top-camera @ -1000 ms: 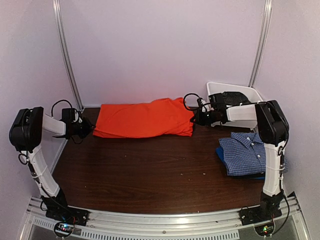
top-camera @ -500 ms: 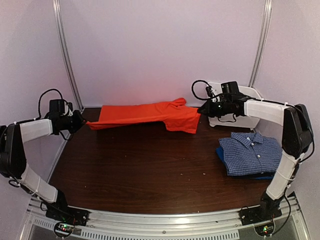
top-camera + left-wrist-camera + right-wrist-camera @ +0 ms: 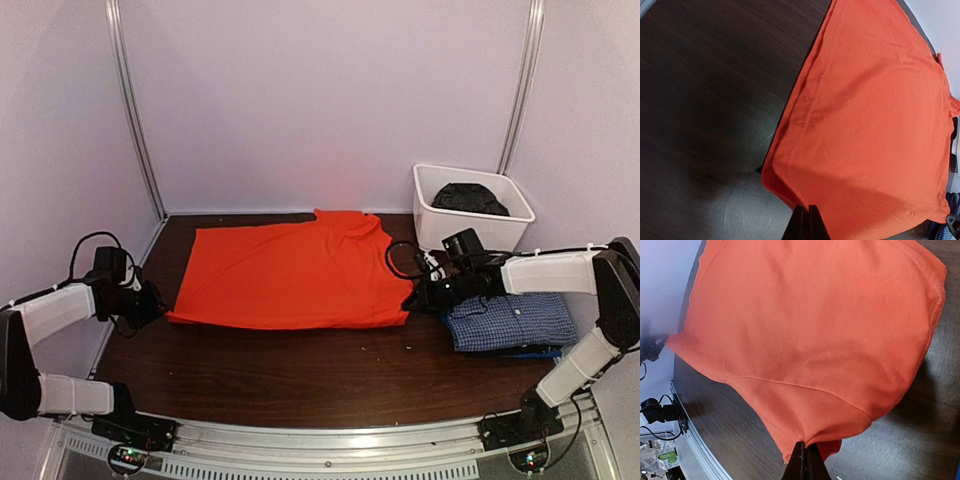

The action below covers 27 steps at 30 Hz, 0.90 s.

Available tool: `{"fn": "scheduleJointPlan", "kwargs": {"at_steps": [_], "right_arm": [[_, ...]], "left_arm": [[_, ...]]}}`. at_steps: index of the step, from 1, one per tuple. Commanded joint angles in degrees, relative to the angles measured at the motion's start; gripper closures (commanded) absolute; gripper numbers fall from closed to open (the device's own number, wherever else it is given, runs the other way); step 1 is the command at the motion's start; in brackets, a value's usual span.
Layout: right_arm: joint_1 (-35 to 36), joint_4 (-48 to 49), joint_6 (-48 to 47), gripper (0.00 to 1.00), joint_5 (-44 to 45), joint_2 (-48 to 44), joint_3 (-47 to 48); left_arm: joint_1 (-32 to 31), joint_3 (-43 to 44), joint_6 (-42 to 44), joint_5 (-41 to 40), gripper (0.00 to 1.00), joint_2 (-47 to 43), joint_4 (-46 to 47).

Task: Fold and stack the mixed laundry pile
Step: Flatten out the flattened T-shirt at the center of the board.

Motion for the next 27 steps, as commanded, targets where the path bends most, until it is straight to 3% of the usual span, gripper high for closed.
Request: {"fn": "scheduleJointPlan", "kwargs": {"at_steps": [1,10,24,27], "right_arm": [[0.6,3.2,4.5,1.0,1.0,-4.5,-4.0],[0.7,-1.3,2.5,1.0,0.7,-5.9,1.7],[-2.2,7.1,0.2,1.0,-2.0,15.2,9.2],[-2.2,7.5,-0.6,0.74,-3.5,14.6,9.5]], "left_arm": [[0.5,-0.1,1.7,-4.0,1.0,-3.7,-6.4],[0.4,3.9,2.1,-5.0,1.0,-0.4,-7.8],[0.5,5.0,3.0,-3.4,1.0,15.4,1.8],[0.4,5.1,2.9,-3.2,1.0,17.0,2.9]]}}
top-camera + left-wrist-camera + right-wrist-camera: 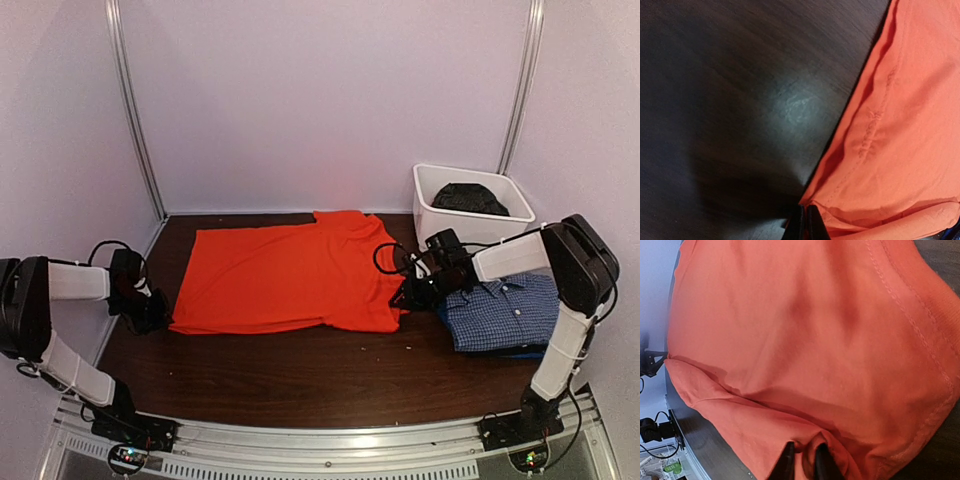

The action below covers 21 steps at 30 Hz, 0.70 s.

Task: Fold and stack the mixed laundry pile
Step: Flatten out the flattened T-shirt at the center of the board.

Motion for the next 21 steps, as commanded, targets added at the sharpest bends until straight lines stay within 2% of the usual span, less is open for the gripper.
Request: {"fn": "scheduleJointPlan", "kwargs": {"at_steps": [1,3,6,9,13,21], "right_arm": [[-0.4,3.5,-1.7,0.66,-2.7,-3.0,1.3],[-0.4,3.5,-2.6,0.52,-3.9,-6.4,-0.8],[-0.1,2.6,-3.4,0.4,-5.9,-11.3,-5.3],[1.0,2.6,-2.7,0.36,-5.9,-16.0,-10.3],[2.1,2.2,-2.0,0.36,-2.8,-19.5,-15.5],[3.4,10.6,-2.4,0.37,-1.1,-14.4,-19.2]], "left_arm": [[0.5,0.6,0.7,-0.1,0.99,2.0,4.5],[0.5,0.5,0.7,0.0,0.98,2.2,4.8],[0.5,0.5,0.7,0.1,0.98,2.1,4.8],[0.5,0.6,0.7,0.2,0.97,1.8,4.7],[0.5,0.5,0.8,0.1,0.97,1.7,4.6],[0.5,0.3,0.8,0.0,0.97,1.6,4.7]]}}
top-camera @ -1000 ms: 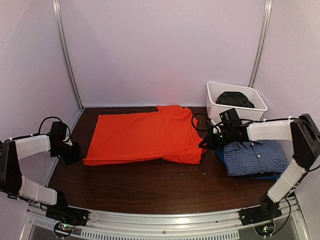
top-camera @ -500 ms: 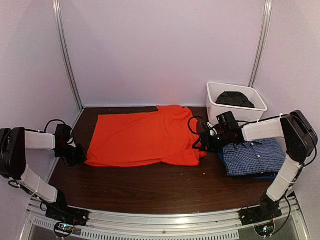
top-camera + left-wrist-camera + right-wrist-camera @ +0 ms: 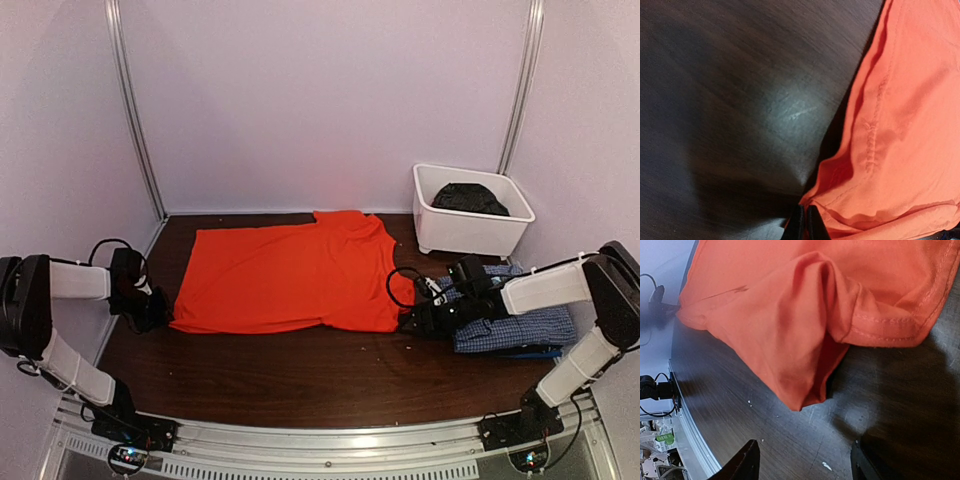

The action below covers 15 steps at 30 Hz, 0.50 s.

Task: Fold and stack the mixed laundry pile
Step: Flatten out the flattened T-shirt at the center of the board.

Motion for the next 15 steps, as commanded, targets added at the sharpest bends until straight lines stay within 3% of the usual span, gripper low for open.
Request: {"fn": "scheduleJointPlan", "kwargs": {"at_steps": [1,5,9,15], "right_arm": [[1.3,7.8,-0.2,0.37,2.0,4.1,0.0],[3.2,11.0,0.0,0.39,0.9,8.6,2.0],[4.7,12.1,0.3,0.5,0.0,11.1,3.4],[5.4,9.0,1.5,0.88,0.3,5.5,1.7]], "left_arm": [[0.5,0.3,0.8,-0.5,0.97,0.3,1.7],[0.5,0.0,0.5,0.0,0.97,0.8,2.6],[0.5,-0.3,0.4,0.8,0.98,0.6,3.1],[0.5,-1.0,0.4,1.7,1.0,-3.1,1.5]]}}
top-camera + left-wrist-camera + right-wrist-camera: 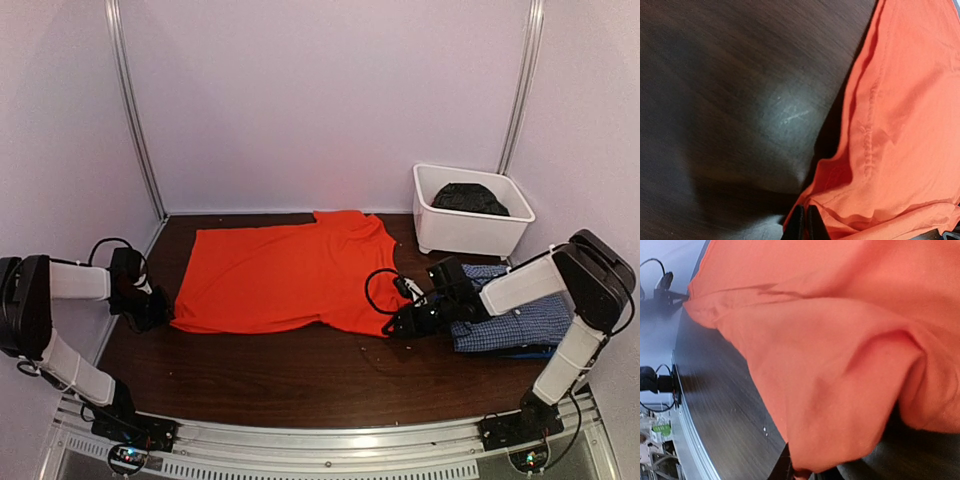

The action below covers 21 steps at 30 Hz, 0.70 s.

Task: Fold and stack the mixed laundry pile
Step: Flatten out the flattened T-shirt at the center of the board, then fold the flattened T-shirt at the center of the board.

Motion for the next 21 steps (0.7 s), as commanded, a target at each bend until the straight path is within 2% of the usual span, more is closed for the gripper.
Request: {"fn": "scheduleJointPlan", "kwargs": {"at_steps": [1,2,7,10,12,17,21], "right_arm": [[0.6,-3.4,0.9,0.96,0.8,-6.3,-2.0],[0.6,-4.7,1.3,1.0,0.9,-8.5,-2.3],[0.8,-10.4,4.5,1.0,1.9,-19.9,-4.6],[0.8,-12.9,6.3,1.0,2.9,-23.7,-6.4],[0.8,-14.2,7.0,1.0,3.4,-24.9,-7.3],[0.8,-12.9,9.5,1.0,3.0,-25.5,-10.2],[0.9,-12.5,10.8,1.0,2.4,-25.2,-11.4]], "left_arm": [[0.4,-1.3,0.4,1.2,1.0,-4.1,-0.2],[0.4,-1.8,0.4,1.4,1.0,-5.8,-1.0],[0.4,-4.7,-0.1,0.3,1.0,-14.7,-7.9],[-0.3,-7.1,-2.0,0.0,0.99,-19.2,-10.8],[-0.5,-8.7,-3.8,2.4,0.94,-20.2,-11.5],[-0.5,-15.9,-11.1,8.3,0.94,-25.4,-12.4],[-0.6,-19.7,-13.6,6.9,0.9,-31.1,-15.7]]}}
